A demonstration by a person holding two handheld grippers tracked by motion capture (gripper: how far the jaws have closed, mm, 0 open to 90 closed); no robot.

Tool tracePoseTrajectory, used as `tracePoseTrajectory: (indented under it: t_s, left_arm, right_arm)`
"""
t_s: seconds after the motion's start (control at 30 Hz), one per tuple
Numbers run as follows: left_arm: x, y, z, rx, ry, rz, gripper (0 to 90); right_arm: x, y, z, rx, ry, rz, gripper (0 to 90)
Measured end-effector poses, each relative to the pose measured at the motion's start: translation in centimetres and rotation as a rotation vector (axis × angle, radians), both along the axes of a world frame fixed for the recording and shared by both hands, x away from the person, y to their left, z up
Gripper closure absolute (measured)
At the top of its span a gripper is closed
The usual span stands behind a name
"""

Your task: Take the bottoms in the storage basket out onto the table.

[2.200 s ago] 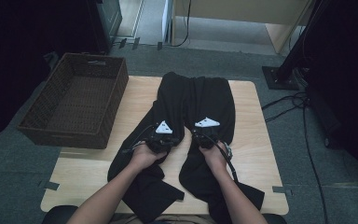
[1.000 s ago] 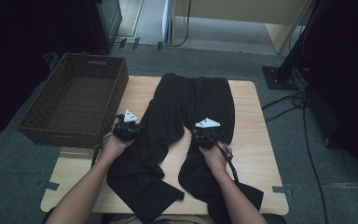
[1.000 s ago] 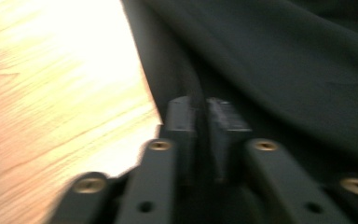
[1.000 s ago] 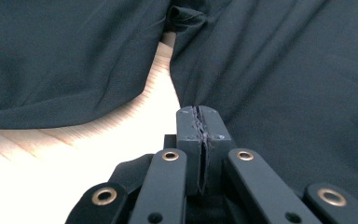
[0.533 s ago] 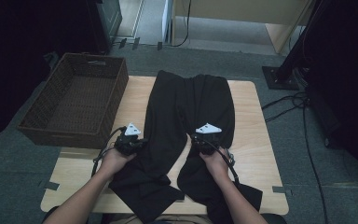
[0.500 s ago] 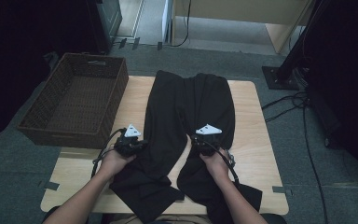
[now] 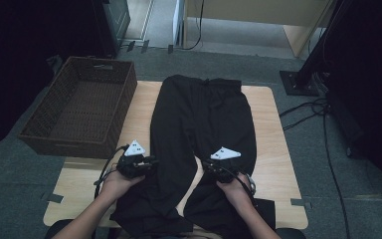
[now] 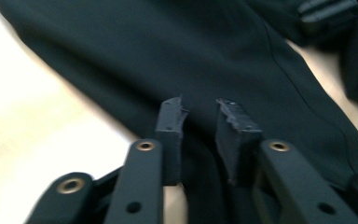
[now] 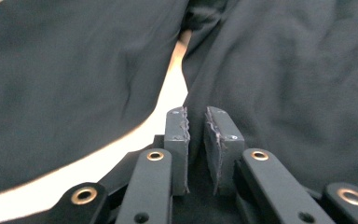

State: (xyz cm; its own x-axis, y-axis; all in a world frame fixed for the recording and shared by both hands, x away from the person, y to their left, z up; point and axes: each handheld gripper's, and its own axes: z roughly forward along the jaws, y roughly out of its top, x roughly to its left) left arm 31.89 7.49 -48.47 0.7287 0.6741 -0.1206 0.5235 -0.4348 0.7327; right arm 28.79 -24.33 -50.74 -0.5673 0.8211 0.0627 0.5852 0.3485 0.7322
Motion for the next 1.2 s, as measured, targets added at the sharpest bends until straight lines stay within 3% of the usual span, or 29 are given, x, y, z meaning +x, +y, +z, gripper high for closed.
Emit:
tracePoseTrajectory:
  t_s: [0.17, 0.27, 0.43, 0.57, 0.63, 0.73, 0.87, 0.93, 1.07, 1.2]
  left_arm:
    - [3.2, -0.4, 0.0, 0.01, -0.046, 0.047, 62.4]
    - [5.0, -0.7, -0.7, 0.037, -0.025, 0.057, 60.0]
    - [6.5, -1.1, -1.7, 0.049, -0.022, 0.088, 57.1]
    - [6.8, -1.3, -2.0, 0.048, -0.019, 0.095, 55.5]
    - [7.0, -1.5, -2.0, 0.06, -0.026, 0.095, 55.5]
    - [7.3, -1.7, -2.6, 0.087, -0.021, 0.101, 53.8]
    - [7.2, -1.7, -2.6, 0.099, -0.03, 0.1, 53.9]
    - [7.1, -1.7, -2.7, 0.11, -0.054, 0.092, 57.8]
    - [6.9, -1.6, -2.9, 0.088, -0.059, 0.068, 70.5]
    - [6.2, -1.8, -2.9, 0.089, -0.067, 0.051, 83.6]
  right_arm:
    - [2.1, -0.4, 0.8, 0.038, -0.027, -0.031, 71.5]
    - [3.5, -0.5, 0.7, 0.056, -0.026, -0.048, 70.2]
    - [5.9, -0.8, 0.0, 0.054, -0.014, -0.079, 63.8]
    - [7.4, -1.1, -0.3, 0.06, -0.008, -0.105, 62.7]
    - [8.0, -1.2, -0.6, 0.04, -0.015, -0.106, 62.7]
    - [8.5, -1.2, -0.8, 0.006, -0.033, -0.111, 60.4]
    - [8.6, -1.3, -1.3, -0.004, -0.052, -0.101, 56.4]
    - [8.6, -1.3, -1.4, -0.003, -0.062, -0.104, 55.7]
    - [8.5, -1.3, -1.4, -0.008, -0.066, -0.103, 56.4]
    - [8.4, -1.2, -1.4, -0.009, -0.071, -0.092, 63.4]
